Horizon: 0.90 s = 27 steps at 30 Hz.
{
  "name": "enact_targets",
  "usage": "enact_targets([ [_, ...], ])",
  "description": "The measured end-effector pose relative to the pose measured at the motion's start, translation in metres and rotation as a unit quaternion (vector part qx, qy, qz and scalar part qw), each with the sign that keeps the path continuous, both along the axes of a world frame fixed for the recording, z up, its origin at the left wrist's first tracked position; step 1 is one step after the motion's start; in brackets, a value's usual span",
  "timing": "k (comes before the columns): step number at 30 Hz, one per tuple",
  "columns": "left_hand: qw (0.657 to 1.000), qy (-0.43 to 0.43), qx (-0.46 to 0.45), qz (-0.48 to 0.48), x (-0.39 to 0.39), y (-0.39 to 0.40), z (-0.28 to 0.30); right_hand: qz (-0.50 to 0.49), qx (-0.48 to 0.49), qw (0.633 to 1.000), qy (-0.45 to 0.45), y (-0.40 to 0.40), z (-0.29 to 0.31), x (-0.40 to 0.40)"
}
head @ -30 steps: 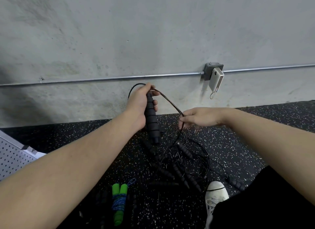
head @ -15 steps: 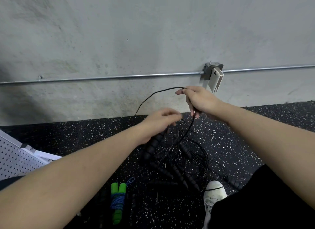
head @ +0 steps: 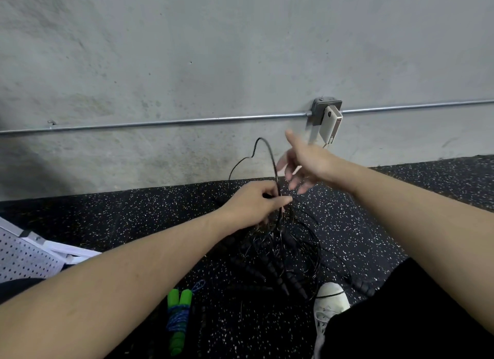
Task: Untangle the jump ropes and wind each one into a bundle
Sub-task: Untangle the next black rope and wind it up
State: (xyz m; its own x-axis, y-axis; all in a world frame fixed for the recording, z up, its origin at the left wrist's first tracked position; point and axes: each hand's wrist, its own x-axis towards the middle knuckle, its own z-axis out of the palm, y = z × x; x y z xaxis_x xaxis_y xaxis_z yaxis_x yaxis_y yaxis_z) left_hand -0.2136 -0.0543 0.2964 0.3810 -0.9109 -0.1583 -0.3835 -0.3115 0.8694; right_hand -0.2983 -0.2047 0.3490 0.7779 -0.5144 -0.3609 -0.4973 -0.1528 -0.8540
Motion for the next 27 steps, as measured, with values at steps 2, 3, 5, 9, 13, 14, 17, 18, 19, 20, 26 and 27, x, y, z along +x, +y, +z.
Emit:
enact_targets([
  [2,0.999,0.039,-0.018,0.027,0.003,0.0,0.006,0.052,-0.027,0.996,0.07,-0.001,-0.002,-0.005],
  [3,0.997,0.055,-0.029,0.042,0.006,0.001,0.009,0.082,-0.04,0.991,0.1,-0.001,-0.003,-0.007],
  [5,0.989,0.112,-0.054,0.083,0.01,0.001,0.014,0.148,-0.068,0.978,0.131,-0.004,-0.007,-0.012],
  [9,0.953,0.232,-0.106,0.166,0.018,-0.002,0.022,0.131,-0.012,0.991,0.02,-0.002,-0.013,-0.009],
  [13,0.904,0.342,-0.159,0.203,0.026,-0.004,0.038,0.241,-0.088,0.964,0.066,0.002,-0.017,-0.008],
  [14,0.893,0.363,-0.171,0.205,0.028,-0.004,0.043,0.287,-0.136,0.942,0.106,0.005,-0.019,-0.009],
  [17,0.859,0.407,-0.203,0.237,0.038,-0.005,0.051,0.309,-0.202,0.922,0.114,0.008,-0.018,-0.007],
  [18,0.847,0.414,-0.214,0.256,0.043,-0.004,0.052,0.288,-0.201,0.932,0.095,0.009,-0.014,-0.006],
  [19,0.839,0.412,-0.222,0.276,0.048,-0.003,0.052,0.254,-0.196,0.944,0.073,0.008,-0.011,-0.004],
  [20,0.838,0.401,-0.221,0.296,0.053,-0.001,0.052,0.222,-0.184,0.956,0.05,0.007,-0.008,-0.004],
  [26,0.886,0.33,-0.119,0.303,0.052,0.01,0.031,0.1,-0.12,0.988,-0.005,0.006,0.0,-0.002],
  [27,0.902,0.311,-0.104,0.282,0.048,0.01,0.028,0.09,-0.122,0.988,-0.014,0.006,0.001,-0.001],
])
